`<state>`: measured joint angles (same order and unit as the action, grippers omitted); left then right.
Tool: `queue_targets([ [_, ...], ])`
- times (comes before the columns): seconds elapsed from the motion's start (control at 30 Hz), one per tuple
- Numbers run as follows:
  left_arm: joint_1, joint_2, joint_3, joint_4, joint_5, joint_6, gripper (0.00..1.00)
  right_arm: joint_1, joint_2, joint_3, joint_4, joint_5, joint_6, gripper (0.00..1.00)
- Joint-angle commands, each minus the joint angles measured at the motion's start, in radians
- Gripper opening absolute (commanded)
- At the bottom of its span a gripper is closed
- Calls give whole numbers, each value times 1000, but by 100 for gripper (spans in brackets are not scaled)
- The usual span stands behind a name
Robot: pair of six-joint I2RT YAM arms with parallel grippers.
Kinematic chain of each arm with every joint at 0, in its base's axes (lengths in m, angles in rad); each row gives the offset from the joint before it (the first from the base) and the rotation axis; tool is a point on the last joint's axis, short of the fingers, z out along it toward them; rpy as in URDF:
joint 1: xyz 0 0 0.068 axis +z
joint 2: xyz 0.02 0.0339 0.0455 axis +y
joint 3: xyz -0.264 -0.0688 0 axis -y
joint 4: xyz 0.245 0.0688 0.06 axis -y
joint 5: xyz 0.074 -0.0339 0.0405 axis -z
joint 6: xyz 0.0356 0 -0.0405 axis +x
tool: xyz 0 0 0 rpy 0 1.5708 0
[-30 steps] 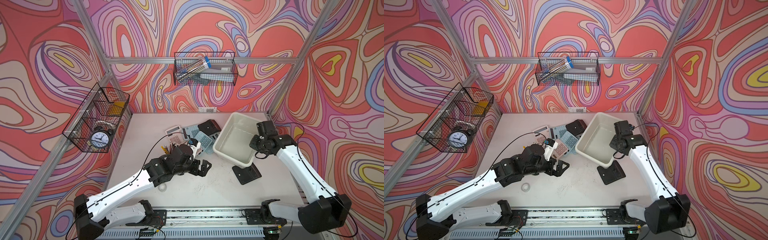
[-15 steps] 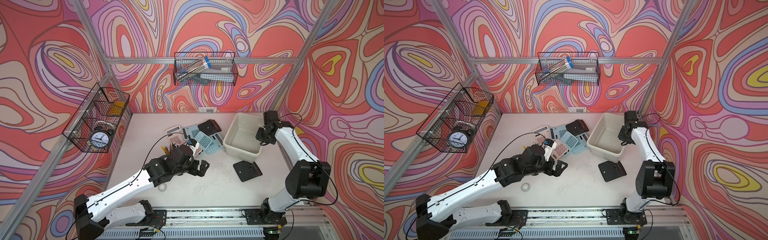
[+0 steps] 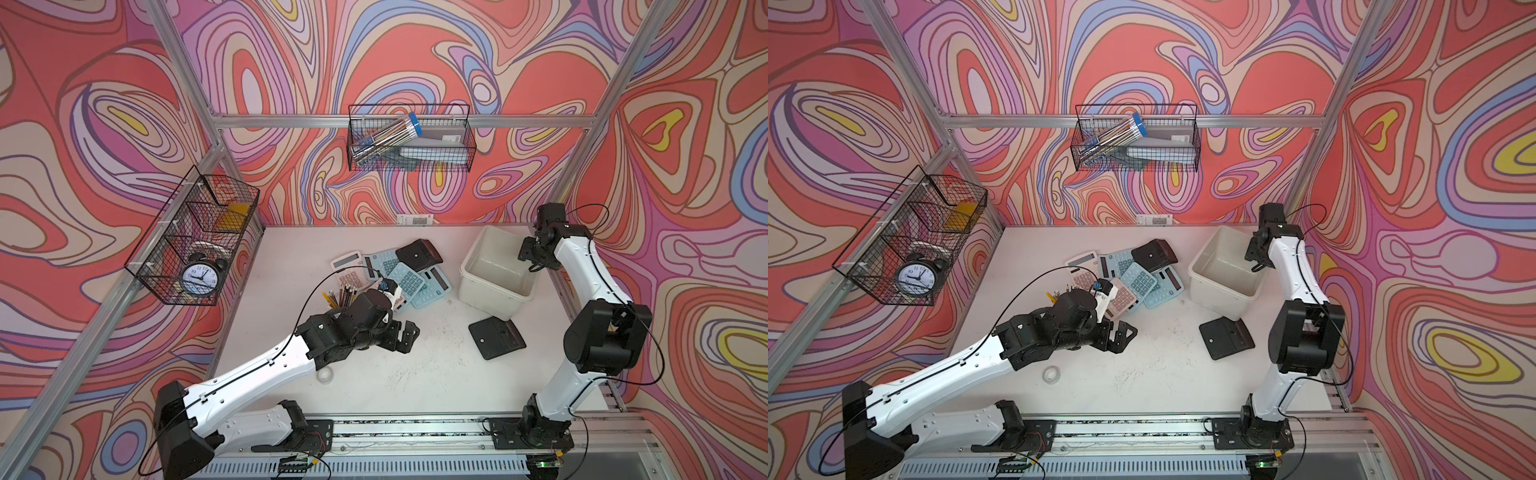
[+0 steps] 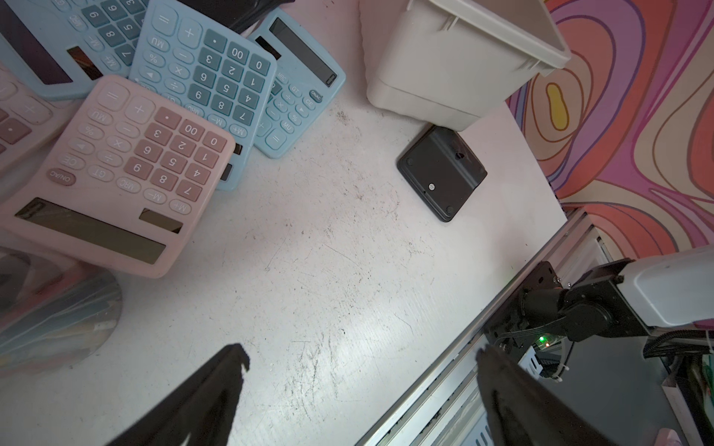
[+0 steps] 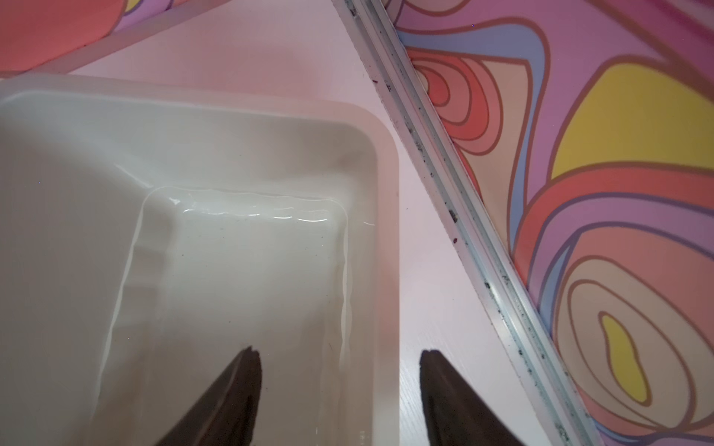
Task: Put the calculator in the storage box
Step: Place the storage box at the center of the board.
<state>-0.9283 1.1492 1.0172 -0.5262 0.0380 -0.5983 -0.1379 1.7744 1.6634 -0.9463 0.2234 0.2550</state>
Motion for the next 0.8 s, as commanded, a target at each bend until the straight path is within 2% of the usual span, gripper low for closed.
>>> queue_targets([
  [0.0,8,30,18,16,9,16,99,0,-79,-41,-39,-45,23,81],
  [0.07,13,56,22,34,23,15,99,0,-157,-126,-8,-78,45,88],
  [0.2,18,130,47,75,58,17,99,0,-288,-306,33,-108,133,96],
  [0.3,19,189,76,97,95,18,99,0,-344,-408,74,-73,172,95],
  [0.4,19,232,98,110,120,16,98,0,-321,-422,92,-115,161,90],
  [0.5,20,250,106,118,134,13,98,0,-267,-414,117,-135,132,75],
  [0.57,19,248,102,123,134,9,98,1,-238,-398,135,-129,104,56],
  [0.73,20,243,94,117,129,6,98,0,-180,-317,147,-108,43,21],
  [0.77,19,240,91,117,130,7,98,0,-164,-294,136,-94,33,19],
])
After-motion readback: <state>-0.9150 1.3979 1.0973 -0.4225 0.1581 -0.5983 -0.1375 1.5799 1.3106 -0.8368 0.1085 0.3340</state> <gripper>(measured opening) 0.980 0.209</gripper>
